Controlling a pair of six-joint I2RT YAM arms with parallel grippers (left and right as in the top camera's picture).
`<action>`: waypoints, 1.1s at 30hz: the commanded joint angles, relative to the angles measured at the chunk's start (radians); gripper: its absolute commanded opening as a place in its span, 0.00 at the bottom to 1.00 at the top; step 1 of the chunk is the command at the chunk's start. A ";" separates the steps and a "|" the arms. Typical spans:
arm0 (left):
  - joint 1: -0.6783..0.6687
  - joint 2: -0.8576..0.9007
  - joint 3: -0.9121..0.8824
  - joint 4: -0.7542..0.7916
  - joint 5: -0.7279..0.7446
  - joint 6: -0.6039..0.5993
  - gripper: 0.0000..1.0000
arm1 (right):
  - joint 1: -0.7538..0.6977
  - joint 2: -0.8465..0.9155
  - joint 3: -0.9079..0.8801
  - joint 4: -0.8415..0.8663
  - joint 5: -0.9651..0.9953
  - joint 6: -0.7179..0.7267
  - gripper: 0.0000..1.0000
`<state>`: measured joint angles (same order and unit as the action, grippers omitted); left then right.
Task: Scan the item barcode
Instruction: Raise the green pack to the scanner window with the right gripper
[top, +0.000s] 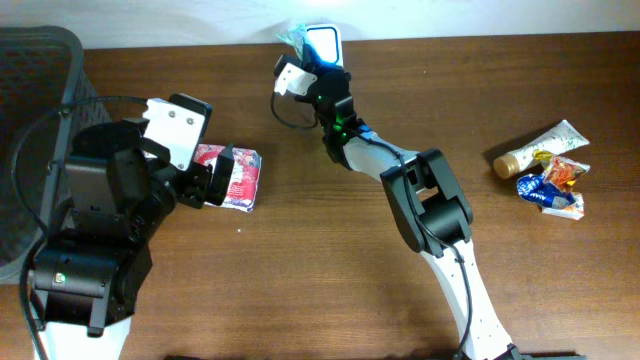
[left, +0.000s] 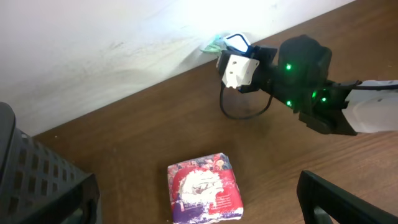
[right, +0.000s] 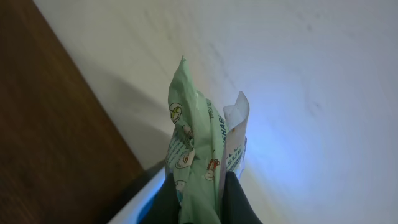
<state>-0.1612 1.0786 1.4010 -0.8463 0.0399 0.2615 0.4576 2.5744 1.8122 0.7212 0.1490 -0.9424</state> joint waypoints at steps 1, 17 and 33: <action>0.001 0.000 0.006 0.000 -0.011 -0.002 0.99 | -0.010 0.009 0.031 -0.023 -0.011 -0.019 0.04; 0.001 0.022 0.006 0.011 -0.011 -0.002 0.99 | -0.014 0.009 0.093 0.000 0.006 0.023 0.04; 0.001 0.021 0.006 -0.002 -0.011 -0.002 0.99 | 0.032 -0.039 0.094 -0.126 0.137 0.211 0.04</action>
<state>-0.1612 1.1015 1.4010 -0.8452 0.0399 0.2615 0.4835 2.5752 1.8835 0.5900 0.2691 -0.7799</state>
